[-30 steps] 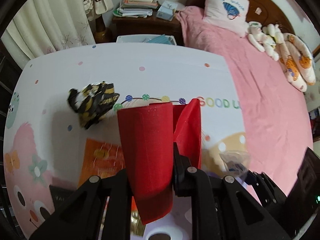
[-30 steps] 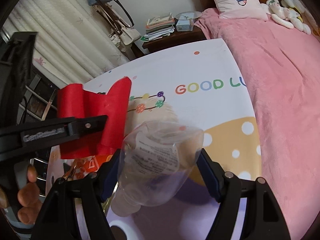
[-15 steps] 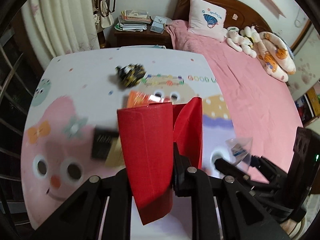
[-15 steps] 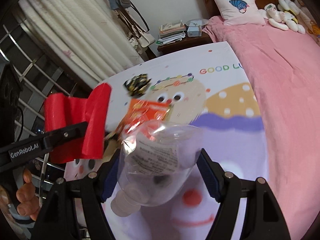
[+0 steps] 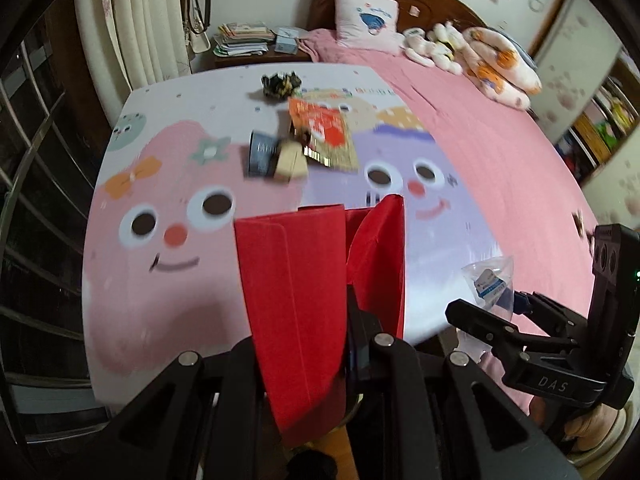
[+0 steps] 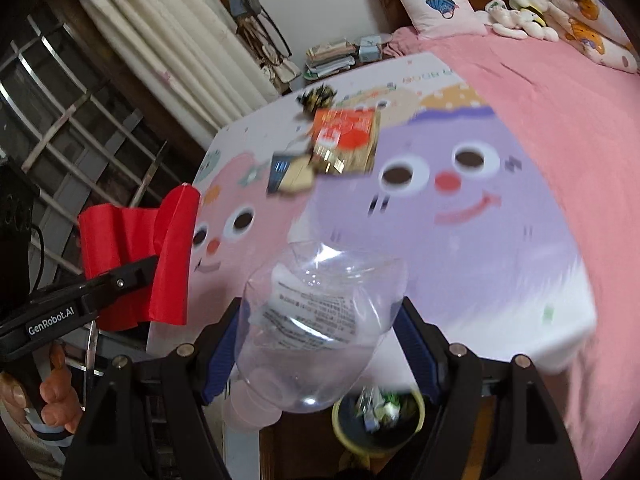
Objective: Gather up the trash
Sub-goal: 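Carry the red box and plastic bottle toward the blue bin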
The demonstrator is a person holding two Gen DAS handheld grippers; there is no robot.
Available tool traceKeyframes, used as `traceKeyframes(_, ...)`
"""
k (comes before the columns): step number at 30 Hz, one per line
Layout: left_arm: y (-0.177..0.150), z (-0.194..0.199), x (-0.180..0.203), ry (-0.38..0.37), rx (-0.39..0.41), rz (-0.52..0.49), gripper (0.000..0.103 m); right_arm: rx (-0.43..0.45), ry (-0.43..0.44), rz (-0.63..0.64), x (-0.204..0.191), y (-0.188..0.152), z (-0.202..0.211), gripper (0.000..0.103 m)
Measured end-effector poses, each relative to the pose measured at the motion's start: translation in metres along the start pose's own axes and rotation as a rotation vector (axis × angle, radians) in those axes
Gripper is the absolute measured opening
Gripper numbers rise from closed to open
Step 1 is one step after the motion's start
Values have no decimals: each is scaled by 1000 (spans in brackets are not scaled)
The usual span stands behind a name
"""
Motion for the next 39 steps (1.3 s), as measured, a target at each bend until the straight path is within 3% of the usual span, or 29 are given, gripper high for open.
traceKeyframes(9, -87, 0, -7, -57, -105, -34, 14, -111, -62, 27, -30, -91, -3, 73)
traceKeyframes(19, -162, -53, -3, -68, -233, -3, 14, -248, -124, -12, -1, -165, -48, 74)
traceKeyframes(29, -235, -166, -3, -15, -328, 30, 15, -321, -142, -53, 66, -242, -137, 74)
traceKeyframes(35, -272, -249, -7, -8, -371, 68, 16, -336, -147, -9, 98, -277, -194, 74)
traceKeyframes(37, -282, -273, -7, -3, -374, 71, 20, -344, -151, 4, 105, -287, -213, 74)
traceKeyframes(39, -291, -293, -6, -8, -377, 72, 39, -353, -156, 17, 112, -293, -231, 74)
Point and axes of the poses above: each gripper's, at about its wrist camera, not at the fingertips, and z roughly against the way its jaws point, x to its right, y to its top, the point moved 7 cm from there along -z, roughly the way its jaws point
